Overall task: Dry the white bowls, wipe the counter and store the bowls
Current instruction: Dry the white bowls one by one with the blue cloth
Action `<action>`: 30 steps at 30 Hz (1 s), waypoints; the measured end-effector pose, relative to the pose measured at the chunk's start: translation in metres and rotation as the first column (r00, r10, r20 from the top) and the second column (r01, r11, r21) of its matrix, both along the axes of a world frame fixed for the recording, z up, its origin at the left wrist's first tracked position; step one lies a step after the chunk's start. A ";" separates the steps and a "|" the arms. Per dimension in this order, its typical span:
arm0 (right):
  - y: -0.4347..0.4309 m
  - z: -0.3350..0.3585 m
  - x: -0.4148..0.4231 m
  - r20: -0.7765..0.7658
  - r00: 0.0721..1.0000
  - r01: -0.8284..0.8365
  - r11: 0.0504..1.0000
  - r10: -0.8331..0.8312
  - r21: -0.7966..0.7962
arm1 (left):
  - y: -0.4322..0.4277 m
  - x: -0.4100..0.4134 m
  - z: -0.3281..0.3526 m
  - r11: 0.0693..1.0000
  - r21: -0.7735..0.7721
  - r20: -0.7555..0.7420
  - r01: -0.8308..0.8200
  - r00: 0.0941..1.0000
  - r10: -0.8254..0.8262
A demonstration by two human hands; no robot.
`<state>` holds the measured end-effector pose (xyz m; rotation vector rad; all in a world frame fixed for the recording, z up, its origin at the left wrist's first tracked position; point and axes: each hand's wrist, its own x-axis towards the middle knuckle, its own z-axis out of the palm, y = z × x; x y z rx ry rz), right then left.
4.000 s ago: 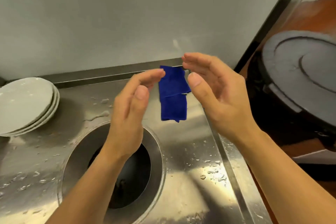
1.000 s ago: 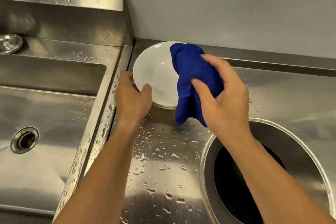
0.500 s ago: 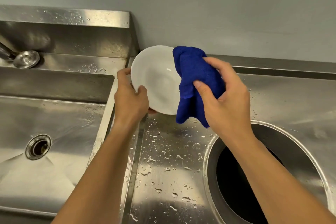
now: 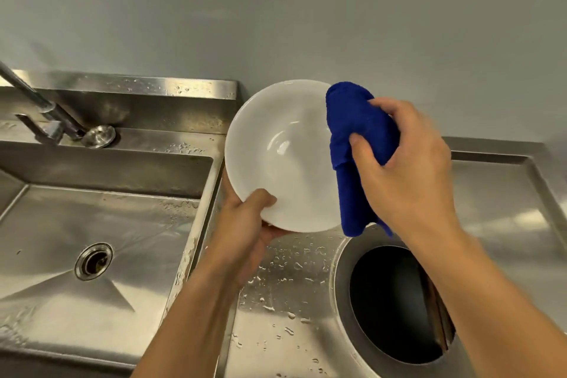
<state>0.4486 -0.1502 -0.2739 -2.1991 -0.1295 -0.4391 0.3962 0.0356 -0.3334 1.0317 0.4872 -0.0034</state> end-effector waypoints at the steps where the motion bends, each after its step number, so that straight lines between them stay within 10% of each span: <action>1: -0.002 0.003 -0.004 -0.001 1.000 0.014 0.999 -0.014 -0.047 | -0.006 -0.006 0.005 1.000 0.005 0.005 -0.011 1.000 0.011; 12: -0.007 0.012 -0.056 -0.358 0.867 -0.366 0.930 0.346 0.012 | -0.063 -0.038 0.050 0.994 0.105 0.062 0.036 0.997 -0.043; 17: -0.059 0.002 -0.048 -0.209 0.978 -0.096 0.936 0.025 -0.338 | -0.087 -0.053 0.046 0.990 0.127 0.059 0.068 0.995 -0.076; 24: -0.029 0.007 -0.046 -0.194 0.955 -0.215 0.975 0.223 0.064 | -0.112 -0.045 0.045 0.998 0.013 0.049 0.069 0.996 -0.070; 27: -0.058 0.006 -0.053 -0.331 0.901 -0.333 0.937 0.281 -0.109 | -0.102 -0.045 0.048 0.998 0.058 0.104 -0.011 0.995 0.005; 30: -0.081 0.001 -0.050 -0.179 0.982 -0.116 0.935 0.058 -0.336 | -0.106 -0.053 0.046 0.994 0.110 0.100 0.007 0.995 -0.019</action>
